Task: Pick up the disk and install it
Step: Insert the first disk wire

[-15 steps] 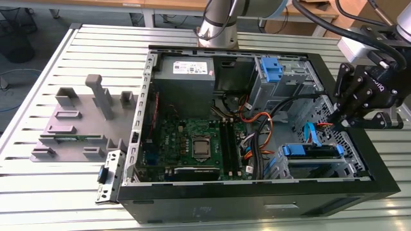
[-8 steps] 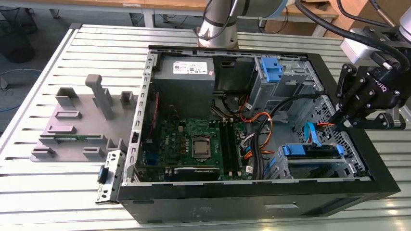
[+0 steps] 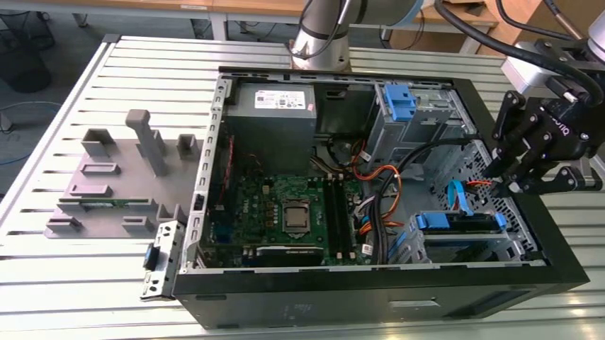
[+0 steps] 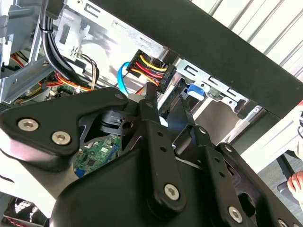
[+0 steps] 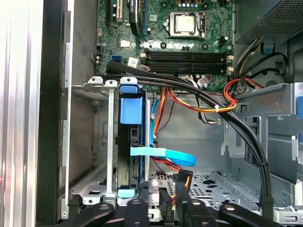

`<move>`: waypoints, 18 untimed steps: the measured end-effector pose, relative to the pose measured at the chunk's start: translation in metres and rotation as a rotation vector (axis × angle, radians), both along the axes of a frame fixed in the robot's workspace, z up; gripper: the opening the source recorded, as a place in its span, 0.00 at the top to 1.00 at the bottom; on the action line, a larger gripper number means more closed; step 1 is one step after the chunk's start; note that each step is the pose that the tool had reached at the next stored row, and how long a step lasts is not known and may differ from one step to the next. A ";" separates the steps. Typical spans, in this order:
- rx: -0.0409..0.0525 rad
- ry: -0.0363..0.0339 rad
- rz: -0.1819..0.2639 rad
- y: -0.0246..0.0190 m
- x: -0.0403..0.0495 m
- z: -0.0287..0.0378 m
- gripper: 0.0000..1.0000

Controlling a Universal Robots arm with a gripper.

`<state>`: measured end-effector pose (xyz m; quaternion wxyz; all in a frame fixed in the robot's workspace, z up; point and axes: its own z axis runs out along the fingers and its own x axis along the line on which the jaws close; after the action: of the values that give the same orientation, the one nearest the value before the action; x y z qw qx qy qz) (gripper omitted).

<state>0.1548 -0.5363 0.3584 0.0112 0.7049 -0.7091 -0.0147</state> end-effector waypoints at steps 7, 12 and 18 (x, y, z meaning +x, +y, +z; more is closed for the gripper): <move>-0.0003 0.0000 0.000 0.0004 0.0057 -0.0023 0.64; -0.0028 0.0015 0.000 0.0010 0.0138 -0.0045 0.64; -0.0144 0.0064 0.000 0.0010 0.0180 -0.0094 0.64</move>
<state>0.1728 -0.5353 0.3490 0.0185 0.7047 -0.7092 -0.0118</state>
